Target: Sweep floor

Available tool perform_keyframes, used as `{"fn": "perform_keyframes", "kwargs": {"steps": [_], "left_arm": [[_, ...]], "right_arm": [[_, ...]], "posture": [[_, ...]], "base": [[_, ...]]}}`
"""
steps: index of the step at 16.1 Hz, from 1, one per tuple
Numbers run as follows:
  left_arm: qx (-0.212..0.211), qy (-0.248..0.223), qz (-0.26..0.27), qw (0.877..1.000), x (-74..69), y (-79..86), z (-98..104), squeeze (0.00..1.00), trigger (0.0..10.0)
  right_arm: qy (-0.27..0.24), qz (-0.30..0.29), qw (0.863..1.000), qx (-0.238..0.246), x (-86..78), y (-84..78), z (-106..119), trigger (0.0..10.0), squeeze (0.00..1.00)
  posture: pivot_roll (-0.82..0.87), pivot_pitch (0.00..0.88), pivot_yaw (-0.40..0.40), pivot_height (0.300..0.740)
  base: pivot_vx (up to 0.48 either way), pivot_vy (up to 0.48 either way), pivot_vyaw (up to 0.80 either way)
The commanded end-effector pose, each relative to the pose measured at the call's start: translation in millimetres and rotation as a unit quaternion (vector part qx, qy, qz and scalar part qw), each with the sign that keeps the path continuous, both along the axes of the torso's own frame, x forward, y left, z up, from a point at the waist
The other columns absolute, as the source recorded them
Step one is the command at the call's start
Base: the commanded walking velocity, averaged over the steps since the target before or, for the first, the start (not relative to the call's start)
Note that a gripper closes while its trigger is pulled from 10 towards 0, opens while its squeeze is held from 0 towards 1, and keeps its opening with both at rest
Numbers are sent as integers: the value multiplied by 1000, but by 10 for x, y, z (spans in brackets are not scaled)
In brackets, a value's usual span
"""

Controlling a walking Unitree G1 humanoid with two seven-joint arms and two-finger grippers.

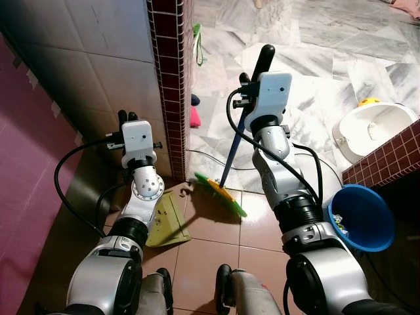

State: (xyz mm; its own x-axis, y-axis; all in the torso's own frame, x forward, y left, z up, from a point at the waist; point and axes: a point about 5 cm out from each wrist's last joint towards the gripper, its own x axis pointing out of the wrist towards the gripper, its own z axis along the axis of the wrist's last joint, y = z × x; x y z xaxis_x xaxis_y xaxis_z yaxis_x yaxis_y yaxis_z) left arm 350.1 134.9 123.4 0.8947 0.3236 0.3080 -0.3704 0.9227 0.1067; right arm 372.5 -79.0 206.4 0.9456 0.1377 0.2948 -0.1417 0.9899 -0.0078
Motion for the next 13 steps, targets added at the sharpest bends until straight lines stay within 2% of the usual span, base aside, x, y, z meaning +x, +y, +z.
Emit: {"fn": "perform_keyframes", "kwargs": {"steps": [1,5,6,8,9,11,13], "left_arm": [[5,45,-7,999,-74,-48,-211,0,10000],[7,48,-10,999,-75,-70,-223,0,10000],[7,48,-11,999,-75,-74,-225,0,10000],[7,48,-11,999,-74,-84,-224,0,10000],[7,48,-11,999,-73,-86,-224,0,10000],[6,51,-13,999,-65,-91,-224,0,10000],[7,52,-16,998,-58,-100,-221,0,10000]], "right_arm": [[-12,22,999,29,6,43,93,10000,0],[8,142,988,54,-56,195,39,10000,0],[18,177,983,49,-76,190,5,10000,0],[35,206,978,9,-90,131,-61,10000,0],[35,210,977,-9,-92,60,-67,10000,0],[59,226,972,-29,-116,-225,-119,10000,0],[83,246,965,-15,-159,-327,-158,10000,0]], "posture": [[-93,243,-75,740],[-88,234,-80,740],[-88,233,-80,740],[-88,232,-83,740],[-89,233,-83,740],[-103,230,-80,740],[-106,228,-77,740]], "base": [[0,0,0],[0,0,0],[0,0,0],[0,0,0],[0,0,0],[0,0,0],[0,0,0]]}}
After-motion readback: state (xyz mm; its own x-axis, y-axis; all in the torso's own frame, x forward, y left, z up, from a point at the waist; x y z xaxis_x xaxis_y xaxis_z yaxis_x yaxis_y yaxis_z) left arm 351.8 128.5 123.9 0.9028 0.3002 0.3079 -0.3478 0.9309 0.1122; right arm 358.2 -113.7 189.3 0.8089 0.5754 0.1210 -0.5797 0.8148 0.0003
